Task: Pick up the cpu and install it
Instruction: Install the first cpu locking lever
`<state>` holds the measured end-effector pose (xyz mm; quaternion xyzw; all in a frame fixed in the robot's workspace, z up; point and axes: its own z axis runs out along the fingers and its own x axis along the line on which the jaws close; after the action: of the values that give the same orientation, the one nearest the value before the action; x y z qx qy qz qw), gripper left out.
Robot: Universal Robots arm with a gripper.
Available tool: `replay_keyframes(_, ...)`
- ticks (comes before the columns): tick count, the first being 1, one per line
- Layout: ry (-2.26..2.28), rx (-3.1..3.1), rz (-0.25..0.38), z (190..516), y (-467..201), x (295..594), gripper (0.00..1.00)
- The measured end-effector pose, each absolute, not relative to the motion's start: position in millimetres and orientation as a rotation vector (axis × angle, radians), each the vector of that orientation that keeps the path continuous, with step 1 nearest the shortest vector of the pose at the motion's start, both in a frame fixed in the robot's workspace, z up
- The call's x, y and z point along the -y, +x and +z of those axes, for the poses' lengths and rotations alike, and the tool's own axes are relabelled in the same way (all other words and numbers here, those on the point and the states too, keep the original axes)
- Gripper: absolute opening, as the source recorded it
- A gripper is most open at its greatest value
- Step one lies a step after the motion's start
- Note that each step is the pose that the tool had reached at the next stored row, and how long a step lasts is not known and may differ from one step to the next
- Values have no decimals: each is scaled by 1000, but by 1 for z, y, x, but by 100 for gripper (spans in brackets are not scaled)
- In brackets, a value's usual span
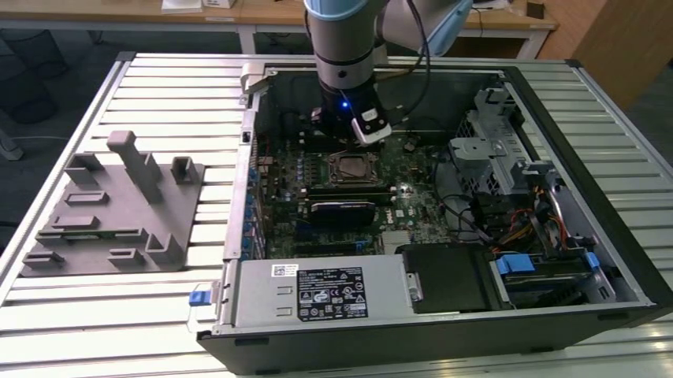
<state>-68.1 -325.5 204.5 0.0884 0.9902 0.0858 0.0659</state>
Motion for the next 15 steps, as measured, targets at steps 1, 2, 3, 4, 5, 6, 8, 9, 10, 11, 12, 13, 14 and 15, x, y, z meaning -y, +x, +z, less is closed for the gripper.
replay_keyframes(1, 290, -2983, 257, 204, -68, 325, 11)
replay_keyframes(2, 310, -2980, 255, 204, -68, 325, 11)
replay_keyframes(3, 328, -2977, 254, 204, -68, 325, 11)
replay_keyframes(4, 345, -2975, 253, 204, -68, 325, 11)
replay_keyframes(5, 359, -2972, 252, 204, -68, 325, 11)
replay_keyframes(6, 373, -2970, 251, 203, -68, 324, 11)
replay_keyframes(8, 403, -2964, 248, 203, -68, 324, 11)
replay_keyframes(9, 417, -2962, 247, 203, -68, 323, 11)
replay_keyframes(10, 428, -2960, 246, 203, -68, 323, 11)
replay_keyframes(11, 436, -2958, 246, 203, -68, 322, 11)
replay_keyframes(12, 444, -2957, 245, 202, -68, 321, 11)
replay_keyframes(13, 452, -2955, 245, 202, -68, 320, 11)
replay_keyframes(14, 459, -2954, 244, 202, -68, 318, 11)
replay_keyframes(15, 465, -2952, 244, 202, -68, 317, 11)
